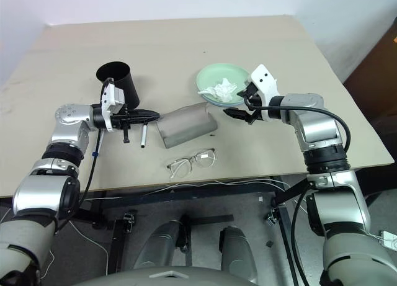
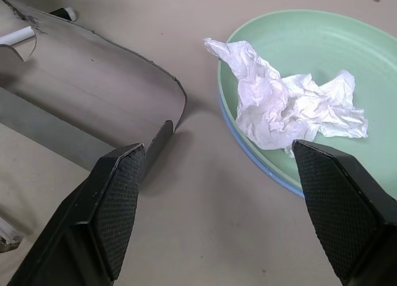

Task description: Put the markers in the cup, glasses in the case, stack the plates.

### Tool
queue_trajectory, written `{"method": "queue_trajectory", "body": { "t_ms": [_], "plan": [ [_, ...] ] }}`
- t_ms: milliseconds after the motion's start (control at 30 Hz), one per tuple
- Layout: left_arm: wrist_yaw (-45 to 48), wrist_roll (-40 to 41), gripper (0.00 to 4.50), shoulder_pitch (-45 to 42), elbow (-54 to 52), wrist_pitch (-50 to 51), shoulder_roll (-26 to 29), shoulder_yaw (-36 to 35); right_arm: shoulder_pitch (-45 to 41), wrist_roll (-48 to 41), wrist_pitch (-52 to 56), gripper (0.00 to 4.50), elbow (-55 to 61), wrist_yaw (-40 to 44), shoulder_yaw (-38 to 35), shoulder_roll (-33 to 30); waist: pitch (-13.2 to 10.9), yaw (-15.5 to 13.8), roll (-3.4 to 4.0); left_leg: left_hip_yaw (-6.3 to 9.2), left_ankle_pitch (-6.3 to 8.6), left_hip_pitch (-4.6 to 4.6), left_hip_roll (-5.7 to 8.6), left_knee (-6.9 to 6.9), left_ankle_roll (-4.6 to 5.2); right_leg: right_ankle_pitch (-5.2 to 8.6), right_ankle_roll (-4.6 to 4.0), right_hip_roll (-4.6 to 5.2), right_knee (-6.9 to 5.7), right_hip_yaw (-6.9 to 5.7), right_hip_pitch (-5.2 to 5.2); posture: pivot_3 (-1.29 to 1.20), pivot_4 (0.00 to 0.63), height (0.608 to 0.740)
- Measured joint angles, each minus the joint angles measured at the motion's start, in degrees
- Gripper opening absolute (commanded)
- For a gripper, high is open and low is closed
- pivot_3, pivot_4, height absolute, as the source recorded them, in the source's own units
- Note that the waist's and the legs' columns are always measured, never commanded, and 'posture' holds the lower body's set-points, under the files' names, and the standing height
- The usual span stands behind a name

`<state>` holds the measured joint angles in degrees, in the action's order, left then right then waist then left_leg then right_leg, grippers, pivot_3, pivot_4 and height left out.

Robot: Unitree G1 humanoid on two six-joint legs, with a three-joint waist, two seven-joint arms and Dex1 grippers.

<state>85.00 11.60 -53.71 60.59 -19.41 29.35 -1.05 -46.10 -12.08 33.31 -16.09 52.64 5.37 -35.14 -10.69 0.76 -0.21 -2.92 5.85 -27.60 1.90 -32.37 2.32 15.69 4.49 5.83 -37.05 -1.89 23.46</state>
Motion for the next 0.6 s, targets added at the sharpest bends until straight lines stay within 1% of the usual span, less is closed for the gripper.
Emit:
{"method": "queue_trajectory", "body": {
  "t_ms": [200,233,467,533,600],
  "plan": [
    [-0.8,0.0,2.53,0.0,0.0,-1.4,0.0,-0.2,0.0,0.0,-0.2,4.01,0.0,0.0,0.0,0.0,0.0,0.0,0.0,0.01,0.0,0.0,0.0,0.0,0.01,-0.01,0.01,0.0,0.0,0.0,0.0,0.0,0.15,0.727],
    [-1.0,0.0,2.91,0.0,0.0,-1.6,0.0,-0.2,0.0,0.0,-0.3,4.01,0.0,0.0,0.0,0.0,0.0,0.0,0.0,0.0,0.0,0.0,0.0,0.0,0.01,-0.01,0.01,0.0,0.0,0.0,0.0,0.0,0.15,0.727],
    [-0.4,0.4,2.91,0.2,-0.5,-2.0,0.4,-0.7,0.0,-0.7,-0.5,4.01,0.0,0.9,-0.3,0.1,0.0,0.0,0.0,0.0,0.0,0.0,0.0,-0.01,0.01,-0.01,0.02,-0.01,-0.02,0.0,-0.02,0.0,0.15,0.727],
    [-0.1,1.1,2.91,0.9,-2.3,-1.6,0.9,-1.4,-0.1,-1.7,-0.3,4.01,0.0,2.5,-0.5,0.1,0.0,0.1,0.0,0.0,0.0,0.0,0.0,-0.01,0.01,-0.01,0.02,-0.01,-0.03,0.0,-0.04,0.0,0.15,0.727],
    [-0.1,2.1,2.91,2.4,-5.3,-0.7,1.7,-2.3,-0.4,-3.5,2.3,4.01,0.6,5.1,-0.5,0.1,0.0,0.1,0.0,0.0,0.0,0.0,0.0,-0.01,0.01,-0.01,0.02,-0.01,-0.04,0.01,-0.08,0.0,0.15,0.727]
  ]
}}
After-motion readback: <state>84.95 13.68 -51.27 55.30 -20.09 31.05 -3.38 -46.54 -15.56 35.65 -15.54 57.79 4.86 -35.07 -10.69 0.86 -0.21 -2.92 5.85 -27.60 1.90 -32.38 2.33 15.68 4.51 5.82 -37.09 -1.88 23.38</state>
